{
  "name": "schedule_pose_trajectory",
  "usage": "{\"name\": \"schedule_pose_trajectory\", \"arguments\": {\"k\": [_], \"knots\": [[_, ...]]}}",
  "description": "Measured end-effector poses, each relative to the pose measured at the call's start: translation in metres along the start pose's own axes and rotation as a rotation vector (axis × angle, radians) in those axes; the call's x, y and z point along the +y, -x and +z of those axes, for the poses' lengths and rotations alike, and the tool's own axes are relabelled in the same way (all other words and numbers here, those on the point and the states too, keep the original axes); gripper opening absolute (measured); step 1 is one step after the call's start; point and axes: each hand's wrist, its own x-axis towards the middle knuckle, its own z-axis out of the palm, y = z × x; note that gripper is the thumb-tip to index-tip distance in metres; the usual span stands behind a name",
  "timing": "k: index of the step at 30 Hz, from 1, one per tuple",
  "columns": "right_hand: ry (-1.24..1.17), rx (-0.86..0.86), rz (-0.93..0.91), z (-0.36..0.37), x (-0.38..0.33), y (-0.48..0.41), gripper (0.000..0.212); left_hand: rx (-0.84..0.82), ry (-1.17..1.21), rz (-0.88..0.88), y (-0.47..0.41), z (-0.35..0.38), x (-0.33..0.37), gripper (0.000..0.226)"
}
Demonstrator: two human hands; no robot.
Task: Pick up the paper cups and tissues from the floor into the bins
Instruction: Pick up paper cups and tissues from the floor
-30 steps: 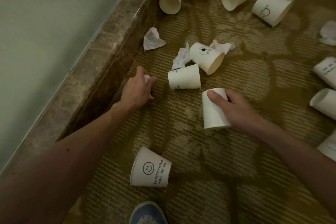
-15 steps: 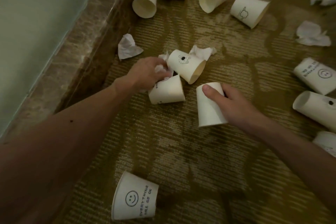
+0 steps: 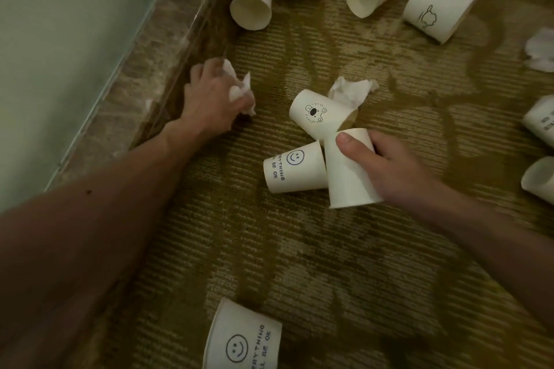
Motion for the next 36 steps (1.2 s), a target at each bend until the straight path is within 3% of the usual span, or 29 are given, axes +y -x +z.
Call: {"name": "schedule_pose_trajectory", "arguments": {"k": [3, 8, 11, 14, 17, 23, 26, 32, 36], "knots": [[-0.022, -0.012, 0.02, 0.001, 0.002, -0.002, 0.059, -0.111, 0.087, 0.034, -0.009, 0.002, -0.005, 0.041], [-0.097, -0.006, 0.029, -0.008, 0.005, -0.003, 0.055, 0.041, 0.123, -0.007, -0.01, 0.009, -0.004, 0.036], [-0.133, 0.001, 0.033, -0.017, 0.006, -0.002, 0.054, 0.055, 0.36, -0.105, -0.018, 0.003, 0.013, 0.04], [-0.165, 0.043, 0.047, -0.029, 0.007, -0.002, 0.054, 0.06, 0.519, -0.064, -0.037, -0.012, 0.057, 0.046], [-0.181, 0.079, 0.064, -0.04, 0.013, 0.0, 0.058, -0.048, 0.421, 0.095, -0.059, -0.016, 0.112, 0.033], [-0.162, 0.127, 0.103, -0.06, 0.027, 0.009, 0.055, -0.367, -0.078, 0.292, -0.077, 0.018, 0.18, 0.068], [-0.162, 0.157, 0.165, -0.071, 0.036, 0.016, 0.041, -0.378, -0.254, 0.303, -0.072, 0.034, 0.191, 0.071], [-0.132, 0.191, 0.252, -0.074, 0.044, 0.022, 0.053, -0.401, -0.291, 0.368, -0.076, 0.034, 0.198, 0.057], [-0.276, 0.228, 0.381, -0.071, 0.041, 0.035, 0.06, -0.371, -0.025, 0.39, -0.059, 0.019, 0.205, 0.025]]}}
